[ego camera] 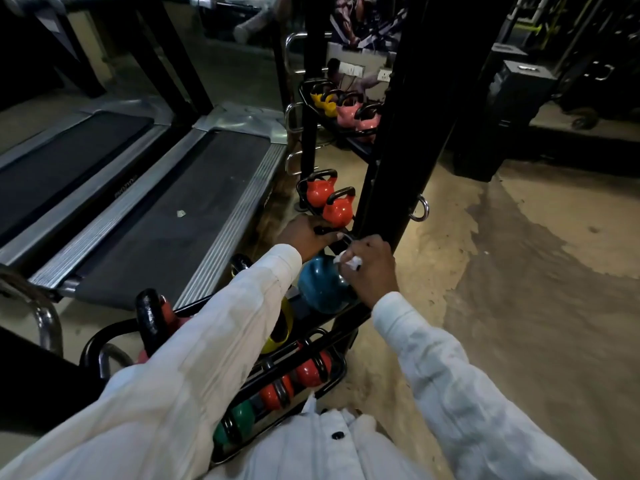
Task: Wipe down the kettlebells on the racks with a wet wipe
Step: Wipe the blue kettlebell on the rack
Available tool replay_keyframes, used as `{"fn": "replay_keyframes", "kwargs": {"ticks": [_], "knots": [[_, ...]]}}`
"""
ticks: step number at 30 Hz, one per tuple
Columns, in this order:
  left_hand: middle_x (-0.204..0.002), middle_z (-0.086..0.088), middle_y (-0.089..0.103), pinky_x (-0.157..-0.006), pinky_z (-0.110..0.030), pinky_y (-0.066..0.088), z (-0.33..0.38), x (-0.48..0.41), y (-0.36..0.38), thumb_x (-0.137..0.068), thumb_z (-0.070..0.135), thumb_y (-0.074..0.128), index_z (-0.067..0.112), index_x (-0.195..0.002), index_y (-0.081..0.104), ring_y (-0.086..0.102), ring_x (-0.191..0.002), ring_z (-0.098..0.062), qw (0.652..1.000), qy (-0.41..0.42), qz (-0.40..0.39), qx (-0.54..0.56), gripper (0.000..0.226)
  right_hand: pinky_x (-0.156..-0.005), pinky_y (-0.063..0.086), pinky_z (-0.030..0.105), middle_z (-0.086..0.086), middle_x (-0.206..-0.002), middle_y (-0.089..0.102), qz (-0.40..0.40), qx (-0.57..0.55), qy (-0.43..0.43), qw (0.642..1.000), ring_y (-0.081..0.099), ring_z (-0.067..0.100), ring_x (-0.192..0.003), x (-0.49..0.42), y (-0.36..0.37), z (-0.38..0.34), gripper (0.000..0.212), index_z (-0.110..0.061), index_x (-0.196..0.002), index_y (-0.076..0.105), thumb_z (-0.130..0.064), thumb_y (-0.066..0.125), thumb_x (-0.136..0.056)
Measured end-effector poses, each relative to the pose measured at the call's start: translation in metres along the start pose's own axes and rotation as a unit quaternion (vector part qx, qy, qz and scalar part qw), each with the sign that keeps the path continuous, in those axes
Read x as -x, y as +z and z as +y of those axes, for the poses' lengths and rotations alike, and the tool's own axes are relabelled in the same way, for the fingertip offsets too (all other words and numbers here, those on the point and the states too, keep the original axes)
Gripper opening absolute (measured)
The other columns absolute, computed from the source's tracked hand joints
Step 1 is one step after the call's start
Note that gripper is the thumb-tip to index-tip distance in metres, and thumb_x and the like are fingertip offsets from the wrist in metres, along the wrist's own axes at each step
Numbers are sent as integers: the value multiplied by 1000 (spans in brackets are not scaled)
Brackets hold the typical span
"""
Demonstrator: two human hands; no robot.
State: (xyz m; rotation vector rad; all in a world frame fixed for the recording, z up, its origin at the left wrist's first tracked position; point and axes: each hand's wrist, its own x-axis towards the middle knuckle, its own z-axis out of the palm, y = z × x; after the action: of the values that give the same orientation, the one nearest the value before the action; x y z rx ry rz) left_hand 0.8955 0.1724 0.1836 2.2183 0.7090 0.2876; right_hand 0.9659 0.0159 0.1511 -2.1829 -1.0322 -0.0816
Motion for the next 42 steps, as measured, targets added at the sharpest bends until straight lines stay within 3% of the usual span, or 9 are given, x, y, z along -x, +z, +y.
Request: {"fn": "replay_keyframes", "kwargs": {"ticks": [2, 5, 12, 20, 24, 30, 34, 39, 42], "knots": [[-118, 2, 68, -94, -30, 47, 2, 2, 0, -84, 46, 68, 28, -112, 70, 62, -107, -17, 1000, -1, 4, -13, 33, -78, 35, 34, 4, -98, 52, 16, 150, -47, 988, 47, 27, -95, 4, 14, -3, 14, -25, -77, 64, -22, 74, -68], [-120, 1, 67, -91, -27, 45, 4, 4, -2, -86, 44, 66, 26, -116, 68, 61, -109, -19, 1000, 6, -2, -23, 35, -77, 28, 33, 5, -96, 53, 60, 172, -77, 980, 45, 27, -93, 29, 17, 12, 14, -23, -78, 65, -22, 73, -67], [-127, -2, 61, -97, -41, 48, 3, 11, 7, -86, 49, 62, 29, -124, 61, 57, -115, -25, 995, 33, -14, -96, 43, -88, 43, 26, -10, -101, 65, 22, -131, 85, 988, 60, 11, -98, 54, -3, 30, 7, -26, -95, 60, -23, 65, -91], [-116, 6, 64, -93, -38, 50, 2, 10, 3, -78, 52, 69, 40, -104, 68, 60, -105, -18, 998, 24, -7, -63, 29, -75, 52, 33, 15, -91, 70, -129, -457, 365, 801, 65, 31, -85, -12, 9, 26, 18, -6, -97, 70, -18, 61, -86], [-118, 6, 63, -94, -41, 50, 0, 8, 4, -78, 56, 68, 40, -106, 68, 60, -106, -19, 997, 25, -6, -71, 33, -71, 52, 25, 9, -86, 69, -157, -352, 296, 874, 65, 23, -82, 11, -5, 36, 11, -7, -93, 67, -6, 57, -88], [-122, 4, 63, -96, -42, 48, -3, 6, 7, -78, 55, 69, 37, -111, 68, 60, -110, -20, 998, 21, -2, -59, 38, -82, 48, 19, -8, -96, 65, 46, -172, 98, 979, 61, 7, -91, 66, 0, 32, 8, -20, -82, 68, -15, 74, -82], [-125, 3, 61, -97, -43, 48, -4, 6, 9, -79, 53, 69, 36, -114, 66, 59, -111, -20, 998, 18, -2, -56, 39, -78, 45, 34, 2, -94, 56, 102, -10, 55, 993, 57, 22, -86, 49, 24, 15, 8, -20, -73, 68, -19, 75, -72], [-129, 2, 57, -97, -44, 48, -4, 7, 9, -78, 56, 67, 38, -116, 65, 59, -112, -22, 997, 18, 0, -69, 42, -72, 25, 33, 9, -87, 52, 141, 101, 38, 984, 44, 27, -83, 47, 41, 11, 14, -17, -70, 61, -27, 51, -68], [-129, 5, 58, -97, -42, 48, -6, 6, 9, -76, 59, 67, 41, -116, 64, 59, -112, -20, 998, 14, -1, -64, 44, -72, 24, 32, 8, -89, 53, 147, 97, 60, 982, 47, 28, -85, 62, 43, 19, 11, -18, -74, 63, -28, 60, -75]]}}
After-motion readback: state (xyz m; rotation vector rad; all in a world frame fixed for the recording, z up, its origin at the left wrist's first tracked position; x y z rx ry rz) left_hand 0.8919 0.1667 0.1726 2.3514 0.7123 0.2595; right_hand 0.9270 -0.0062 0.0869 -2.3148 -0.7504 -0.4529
